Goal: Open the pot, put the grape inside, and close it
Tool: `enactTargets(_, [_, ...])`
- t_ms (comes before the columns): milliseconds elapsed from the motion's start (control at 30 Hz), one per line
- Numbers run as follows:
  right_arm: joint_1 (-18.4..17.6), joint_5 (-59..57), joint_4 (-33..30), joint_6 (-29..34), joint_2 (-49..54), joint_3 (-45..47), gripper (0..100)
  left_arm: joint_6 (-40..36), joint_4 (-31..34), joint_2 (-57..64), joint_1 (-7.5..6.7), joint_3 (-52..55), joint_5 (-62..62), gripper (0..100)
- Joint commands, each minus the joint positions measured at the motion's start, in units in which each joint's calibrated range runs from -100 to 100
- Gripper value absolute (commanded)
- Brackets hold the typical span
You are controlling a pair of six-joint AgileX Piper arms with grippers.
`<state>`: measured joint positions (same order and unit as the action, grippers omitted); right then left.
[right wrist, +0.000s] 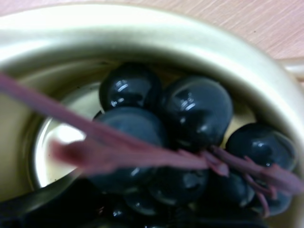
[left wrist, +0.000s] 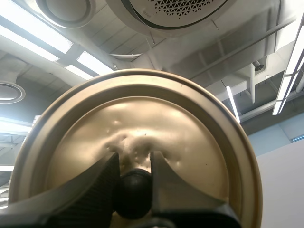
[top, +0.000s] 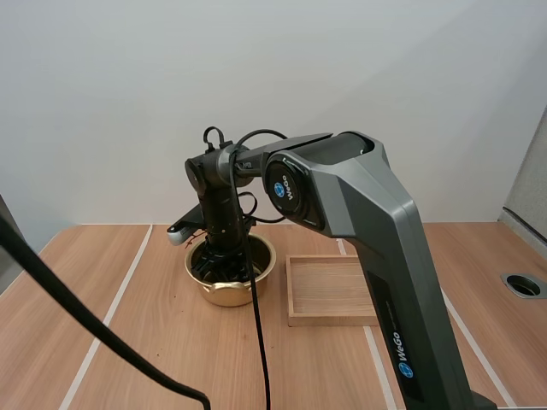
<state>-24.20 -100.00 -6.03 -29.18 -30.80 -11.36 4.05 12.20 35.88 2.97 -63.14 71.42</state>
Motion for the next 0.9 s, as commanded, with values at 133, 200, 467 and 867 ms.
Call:
enactTargets(133, [0.1,0.0,-1.1,0.2,-1.3,0.2,0,0.2,0.0,0.0,0.11,-0.1,1.3,0])
enactTargets(200, [0.4,0.0,-1.1,0.2,-1.9,0.2,0,0.2,0.0,0.0,0.11,-0.1,1.5,0])
enactTargets(467, [0.9,0.0,-1.1,0.5,-2.1,0.2,0,1.0,0.0,0.0,0.11,-0.1,1.4,0])
enactTargets(867, [0.9,0.0,-1.6,2.3,-2.1,0.2,34,1.0,0.0,0.0,0.11,-0.1,1.4,0])
